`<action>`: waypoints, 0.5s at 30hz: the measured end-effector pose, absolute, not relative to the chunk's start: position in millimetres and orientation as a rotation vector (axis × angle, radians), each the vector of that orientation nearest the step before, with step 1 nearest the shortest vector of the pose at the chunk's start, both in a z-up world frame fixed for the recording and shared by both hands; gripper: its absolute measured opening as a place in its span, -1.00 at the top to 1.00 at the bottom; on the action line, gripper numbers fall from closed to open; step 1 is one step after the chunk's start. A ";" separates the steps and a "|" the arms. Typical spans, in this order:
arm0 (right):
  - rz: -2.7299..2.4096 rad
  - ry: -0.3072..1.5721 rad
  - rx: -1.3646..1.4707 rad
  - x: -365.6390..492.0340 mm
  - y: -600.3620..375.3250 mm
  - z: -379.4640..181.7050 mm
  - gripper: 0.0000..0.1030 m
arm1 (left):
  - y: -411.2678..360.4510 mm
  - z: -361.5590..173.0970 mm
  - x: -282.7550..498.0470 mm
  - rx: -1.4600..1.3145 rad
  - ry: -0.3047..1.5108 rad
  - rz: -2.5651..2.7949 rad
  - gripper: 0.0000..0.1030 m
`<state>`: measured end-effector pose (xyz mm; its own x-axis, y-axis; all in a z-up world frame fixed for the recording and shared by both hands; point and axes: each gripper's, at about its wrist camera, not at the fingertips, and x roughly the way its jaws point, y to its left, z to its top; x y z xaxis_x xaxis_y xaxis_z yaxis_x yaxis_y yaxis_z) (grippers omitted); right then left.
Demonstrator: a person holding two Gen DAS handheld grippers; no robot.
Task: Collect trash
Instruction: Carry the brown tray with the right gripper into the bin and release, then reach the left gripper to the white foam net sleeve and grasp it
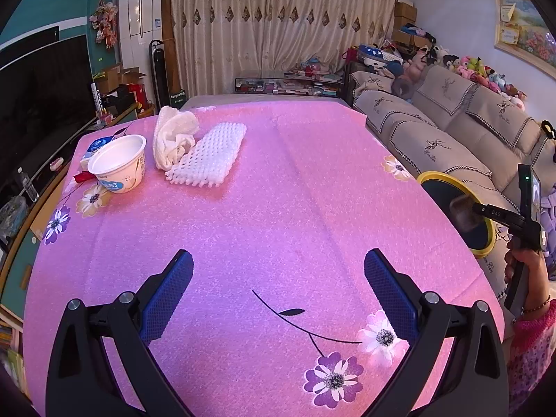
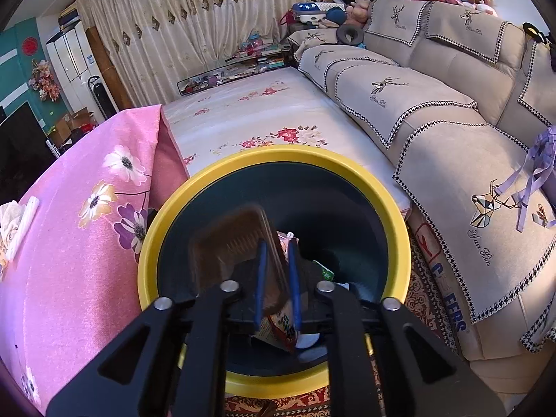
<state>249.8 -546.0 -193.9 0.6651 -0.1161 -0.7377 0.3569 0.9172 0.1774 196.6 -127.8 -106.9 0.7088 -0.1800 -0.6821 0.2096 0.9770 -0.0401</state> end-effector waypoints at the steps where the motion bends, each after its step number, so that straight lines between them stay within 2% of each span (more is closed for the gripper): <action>1: -0.275 0.798 0.324 249.1 -546.1 -193.8 0.52 | -127.2 -107.3 197.0 0.040 0.752 -0.215 -0.89; 8: -0.269 0.781 0.324 246.1 -544.8 -189.6 0.42 | -120.0 -110.5 211.9 0.016 0.771 -0.226 -0.89; 15: -0.253 0.782 0.326 249.6 -542.0 -188.4 0.41 | -123.6 -109.1 270.5 0.053 0.760 -0.244 -0.89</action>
<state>249.6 -542.0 -188.4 0.6836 -0.1022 -0.7226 0.3406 0.9204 0.1921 270.5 -123.6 -109.1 0.6980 -0.2000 -0.6876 0.2383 0.9704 -0.0404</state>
